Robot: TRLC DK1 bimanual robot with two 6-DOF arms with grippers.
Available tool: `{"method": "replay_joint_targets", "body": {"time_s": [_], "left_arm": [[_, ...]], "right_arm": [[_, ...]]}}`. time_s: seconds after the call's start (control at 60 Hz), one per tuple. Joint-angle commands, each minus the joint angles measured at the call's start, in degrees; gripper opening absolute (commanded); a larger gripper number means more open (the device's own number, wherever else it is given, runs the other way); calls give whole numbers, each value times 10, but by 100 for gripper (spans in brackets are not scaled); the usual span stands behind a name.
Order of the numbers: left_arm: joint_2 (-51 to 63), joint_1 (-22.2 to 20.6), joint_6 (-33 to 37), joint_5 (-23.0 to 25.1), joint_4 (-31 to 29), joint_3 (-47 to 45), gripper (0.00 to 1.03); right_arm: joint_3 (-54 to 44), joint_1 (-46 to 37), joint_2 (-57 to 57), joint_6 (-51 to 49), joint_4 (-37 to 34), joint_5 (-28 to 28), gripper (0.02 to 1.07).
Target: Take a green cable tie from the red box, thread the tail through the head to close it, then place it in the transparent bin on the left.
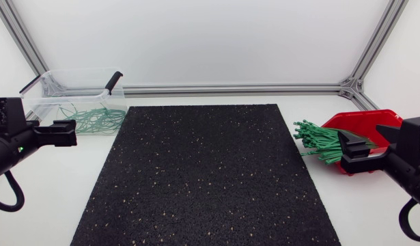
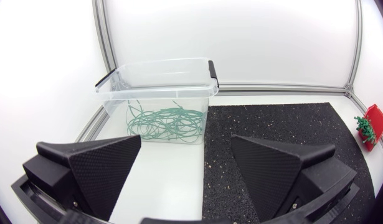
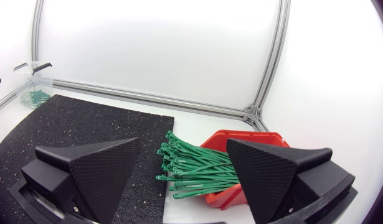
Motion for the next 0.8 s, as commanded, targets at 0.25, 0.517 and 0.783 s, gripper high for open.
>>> {"method": "replay_joint_targets", "body": {"time_s": [0.25, 0.517, 0.783], "left_arm": [[-253, -25, -26, 16, 70, -191, 100], [-418, -27, -29, 41, 42, -284, 100], [-461, -28, -30, 48, 35, -308, 100]], "right_arm": [[-153, 1, -190, 69, 62, -12, 102], [-204, 2, -258, 94, 83, -17, 103], [-204, 2, -258, 94, 83, -17, 103]]}}
